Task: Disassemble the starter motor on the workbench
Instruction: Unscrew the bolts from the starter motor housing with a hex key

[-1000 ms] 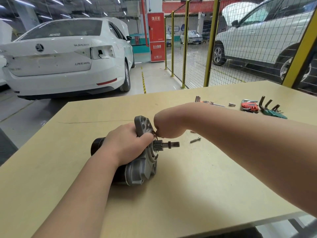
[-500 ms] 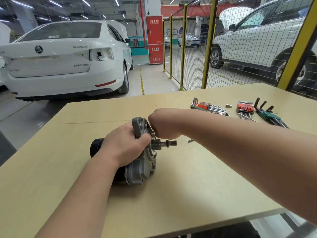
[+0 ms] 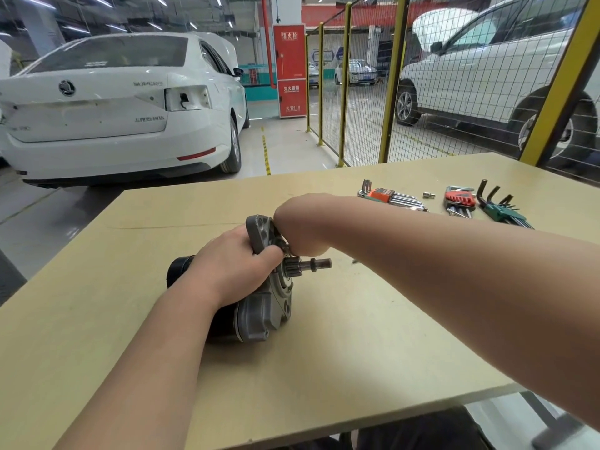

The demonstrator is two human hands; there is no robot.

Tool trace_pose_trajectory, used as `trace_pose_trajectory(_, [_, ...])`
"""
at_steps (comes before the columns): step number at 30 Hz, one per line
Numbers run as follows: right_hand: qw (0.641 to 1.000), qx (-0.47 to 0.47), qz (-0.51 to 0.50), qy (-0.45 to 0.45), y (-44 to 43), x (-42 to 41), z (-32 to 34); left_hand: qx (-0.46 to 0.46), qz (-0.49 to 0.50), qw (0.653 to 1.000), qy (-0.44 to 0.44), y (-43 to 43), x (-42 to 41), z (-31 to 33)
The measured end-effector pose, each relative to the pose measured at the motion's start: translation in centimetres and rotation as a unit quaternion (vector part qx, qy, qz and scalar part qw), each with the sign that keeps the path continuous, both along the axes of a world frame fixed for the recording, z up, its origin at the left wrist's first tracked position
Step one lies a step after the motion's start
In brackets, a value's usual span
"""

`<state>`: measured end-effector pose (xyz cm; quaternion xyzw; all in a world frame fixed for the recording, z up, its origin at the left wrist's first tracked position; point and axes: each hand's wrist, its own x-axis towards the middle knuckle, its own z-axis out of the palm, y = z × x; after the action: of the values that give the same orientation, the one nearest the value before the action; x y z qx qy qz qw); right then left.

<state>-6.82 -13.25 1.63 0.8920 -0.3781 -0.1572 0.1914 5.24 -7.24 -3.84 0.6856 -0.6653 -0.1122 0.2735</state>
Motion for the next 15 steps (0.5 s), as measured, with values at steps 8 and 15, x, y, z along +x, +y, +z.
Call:
trace_pose_trajectory(8, [0.999,0.031,-0.015,-0.005,-0.37,-0.21,-0.12,0.001,0.0,1.0,-0.011,0.35,-0.17,0.07])
trace_pose_trajectory(15, [0.999,0.021,-0.002,0.027,0.01,-0.4,0.37,-0.005,0.001,1.0,-0.005,0.57,-0.13,-0.03])
